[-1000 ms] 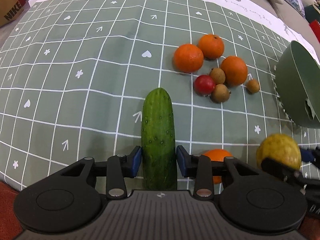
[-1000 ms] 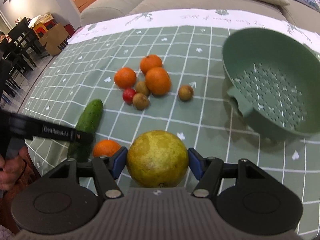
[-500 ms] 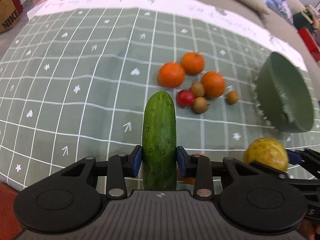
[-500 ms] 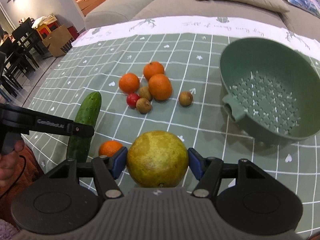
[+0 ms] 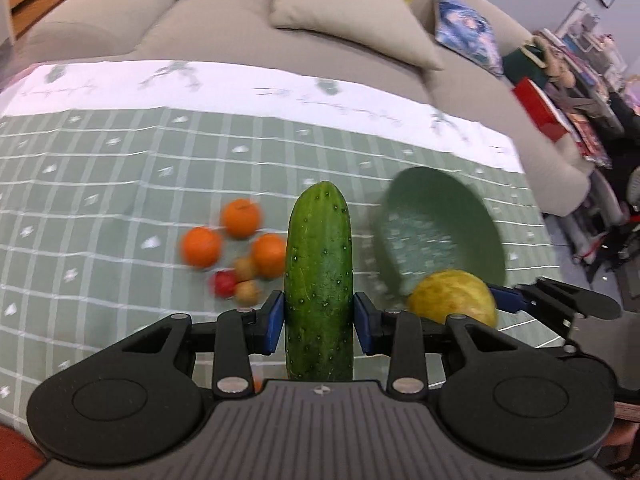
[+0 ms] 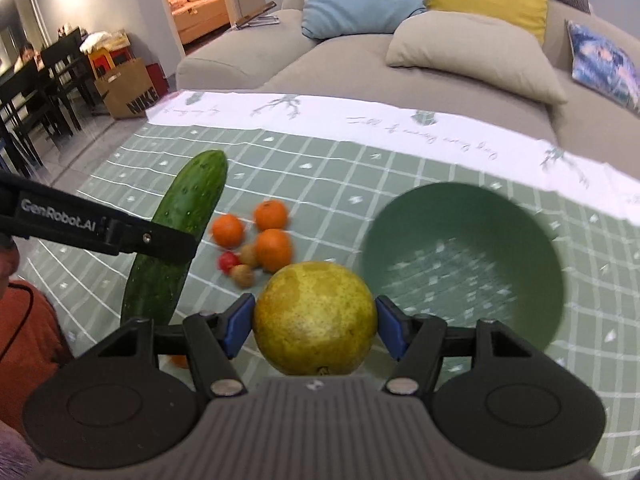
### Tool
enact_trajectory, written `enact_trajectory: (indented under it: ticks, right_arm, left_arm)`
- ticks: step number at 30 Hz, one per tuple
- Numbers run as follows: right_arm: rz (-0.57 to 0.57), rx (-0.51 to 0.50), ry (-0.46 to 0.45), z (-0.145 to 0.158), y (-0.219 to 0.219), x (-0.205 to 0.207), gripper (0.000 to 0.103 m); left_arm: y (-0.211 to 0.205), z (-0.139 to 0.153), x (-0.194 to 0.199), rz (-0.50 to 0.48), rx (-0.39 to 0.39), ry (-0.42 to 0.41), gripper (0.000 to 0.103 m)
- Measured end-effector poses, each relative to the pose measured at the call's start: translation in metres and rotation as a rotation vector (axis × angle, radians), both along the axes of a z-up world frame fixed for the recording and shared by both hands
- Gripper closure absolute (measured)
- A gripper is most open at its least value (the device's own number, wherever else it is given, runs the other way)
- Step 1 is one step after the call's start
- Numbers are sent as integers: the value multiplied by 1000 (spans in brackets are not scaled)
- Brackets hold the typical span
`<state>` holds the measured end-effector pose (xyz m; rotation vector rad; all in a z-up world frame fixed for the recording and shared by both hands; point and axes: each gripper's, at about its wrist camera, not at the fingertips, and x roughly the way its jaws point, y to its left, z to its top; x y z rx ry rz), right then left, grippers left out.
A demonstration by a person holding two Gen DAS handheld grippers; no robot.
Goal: Organize fruits
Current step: 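Carry the cucumber and pomelo into the green colander and release both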
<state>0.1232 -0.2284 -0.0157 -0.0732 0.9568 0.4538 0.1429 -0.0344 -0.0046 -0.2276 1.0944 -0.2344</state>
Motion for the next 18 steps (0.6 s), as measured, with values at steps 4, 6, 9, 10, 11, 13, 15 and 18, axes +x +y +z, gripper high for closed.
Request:
enact_trajectory:
  ticks: [4, 6, 9, 10, 11, 13, 15, 18]
  right_arm:
    - [22, -64, -4, 2, -20, 19, 41]
    - [43, -111, -4, -3, -26, 29, 41]
    - [64, -160, 9, -11, -36, 43, 41]
    - [67, -171, 15, -13, -40, 48, 41]
    - [69, -181, 19, -16, -42, 52, 41]
    - [77, -207, 26, -22, -47, 62, 41]
    - [93, -231, 29, -27, -50, 70, 41]
    - [119, -247, 44, -38, -52, 82, 41]
  left_arm:
    - [-33, -2, 20, -42, -45, 5, 62]
    - [-48, -6, 32, -55, -62, 15, 62]
    - [-66, -11, 50, -63, -76, 32, 62]
    - [-72, -13, 56, -67, -84, 34, 62]
    - [-76, -13, 59, -69, -92, 35, 62]
    - [-83, -16, 70, -72, -103, 36, 62]
    - [-91, -22, 79, -67, -102, 41, 62]
    - [-98, -37, 94, -58, -98, 74, 62]
